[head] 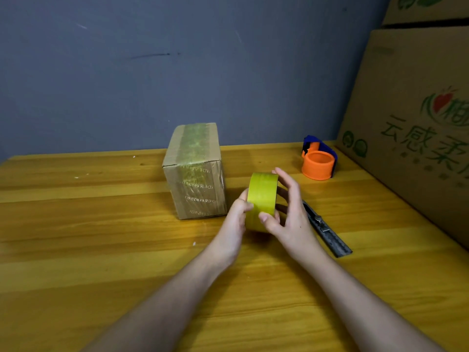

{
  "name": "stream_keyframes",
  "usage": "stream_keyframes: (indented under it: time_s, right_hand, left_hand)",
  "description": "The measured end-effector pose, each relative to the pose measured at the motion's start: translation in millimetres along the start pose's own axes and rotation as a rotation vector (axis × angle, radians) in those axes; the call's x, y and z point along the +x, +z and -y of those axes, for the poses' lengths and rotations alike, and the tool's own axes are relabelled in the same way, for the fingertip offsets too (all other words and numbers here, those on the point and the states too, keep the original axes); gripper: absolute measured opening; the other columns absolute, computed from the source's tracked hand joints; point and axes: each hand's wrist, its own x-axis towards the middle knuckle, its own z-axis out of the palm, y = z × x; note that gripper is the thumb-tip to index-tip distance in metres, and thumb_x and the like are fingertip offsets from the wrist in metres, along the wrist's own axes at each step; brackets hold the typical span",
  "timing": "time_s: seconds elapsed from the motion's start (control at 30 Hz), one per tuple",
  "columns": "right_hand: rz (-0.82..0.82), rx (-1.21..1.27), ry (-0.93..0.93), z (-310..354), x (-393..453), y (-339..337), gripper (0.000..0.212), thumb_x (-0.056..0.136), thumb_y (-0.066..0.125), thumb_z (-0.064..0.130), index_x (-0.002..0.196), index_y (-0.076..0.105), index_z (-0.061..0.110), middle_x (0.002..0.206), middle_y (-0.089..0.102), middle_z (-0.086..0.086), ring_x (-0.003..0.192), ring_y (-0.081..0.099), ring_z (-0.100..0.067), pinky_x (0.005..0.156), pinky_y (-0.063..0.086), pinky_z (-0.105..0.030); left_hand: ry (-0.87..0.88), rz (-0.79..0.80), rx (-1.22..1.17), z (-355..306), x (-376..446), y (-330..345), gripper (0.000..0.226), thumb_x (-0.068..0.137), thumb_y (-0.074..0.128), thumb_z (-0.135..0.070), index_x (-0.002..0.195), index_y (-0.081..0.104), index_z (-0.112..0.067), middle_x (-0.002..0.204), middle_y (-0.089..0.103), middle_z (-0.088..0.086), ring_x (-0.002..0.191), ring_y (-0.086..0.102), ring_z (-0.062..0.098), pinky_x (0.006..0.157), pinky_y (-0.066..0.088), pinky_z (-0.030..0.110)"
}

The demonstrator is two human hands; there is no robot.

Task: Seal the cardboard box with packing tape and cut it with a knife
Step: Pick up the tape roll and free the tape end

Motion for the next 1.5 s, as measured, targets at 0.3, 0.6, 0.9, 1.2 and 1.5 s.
stream_keyframes:
  time_s: [0.3, 0.6, 0.9, 1.2, 1.5]
  right_hand:
    - [0.003, -0.035, -0.006, 2.2, -0.4, 0.9, 0.083, 0.068, 0.060, 0.045, 0.141, 0.023, 0.030, 0.144, 0.035, 0.002, 0.134, 0.036, -0.010, 0.110, 0.035, -0.025]
    - [0.016, 0.039, 0.047, -2.0, -2.1, 2.8, 0.083, 0.070, 0.062, 0.044, 0.143, 0.024, 0.032, 0.146, 0.035, 0.003, 0.135, 0.036, -0.013, 0.106, 0.041, -0.046]
    - [0.007, 0.026, 0.023, -0.7, -2.7, 3.5, 0.085, 0.068, 0.061, 0.041, 0.143, 0.025, 0.028, 0.146, 0.035, 0.004, 0.135, 0.036, -0.012, 0.108, 0.039, -0.043]
    - [-0.035, 0.290, 0.136, 5.7, -0.8, 0.0, 0.084, 0.063, 0.060, 0.045, 0.138, 0.031, 0.022, 0.125, 0.048, 0.008, 0.104, 0.051, 0.014, 0.082, 0.041, -0.004]
    - [-0.029, -0.168, -0.179, 17.1, 0.1, -6.4, 0.051, 0.080, 0.060, 0.037, 0.129, 0.053, 0.024, 0.133, 0.046, 0.008, 0.127, 0.042, -0.002, 0.106, 0.032, -0.017]
  left_hand:
    - [-0.042, 0.001, -0.041, 3.5, 4.1, -4.1, 0.040, 0.078, 0.033, -0.022, 0.111, 0.052, -0.012, 0.072, 0.071, -0.005, 0.066, 0.065, 0.005, 0.064, 0.052, 0.015]
    - [-0.015, 0.014, 0.031, 2.5, 0.7, -5.3, 0.051, 0.073, 0.037, -0.023, 0.120, 0.049, -0.009, 0.091, 0.065, 0.004, 0.077, 0.064, 0.007, 0.073, 0.051, 0.017]
    - [-0.014, 0.035, -0.008, 1.6, -0.5, -4.8, 0.040, 0.077, 0.033, -0.021, 0.112, 0.051, -0.013, 0.077, 0.071, -0.006, 0.068, 0.065, 0.002, 0.065, 0.051, 0.013]
    - [0.127, 0.050, 0.614, 7.3, -7.2, -15.9, 0.045, 0.072, 0.052, -0.041, 0.109, 0.051, -0.016, 0.099, 0.065, -0.002, 0.097, 0.058, 0.016, 0.090, 0.047, 0.041]
    - [0.278, -0.013, 0.710, 3.0, -13.8, -24.6, 0.033, 0.073, 0.064, -0.041, 0.101, 0.047, -0.038, 0.087, 0.057, -0.018, 0.084, 0.057, 0.015, 0.079, 0.050, 0.045]
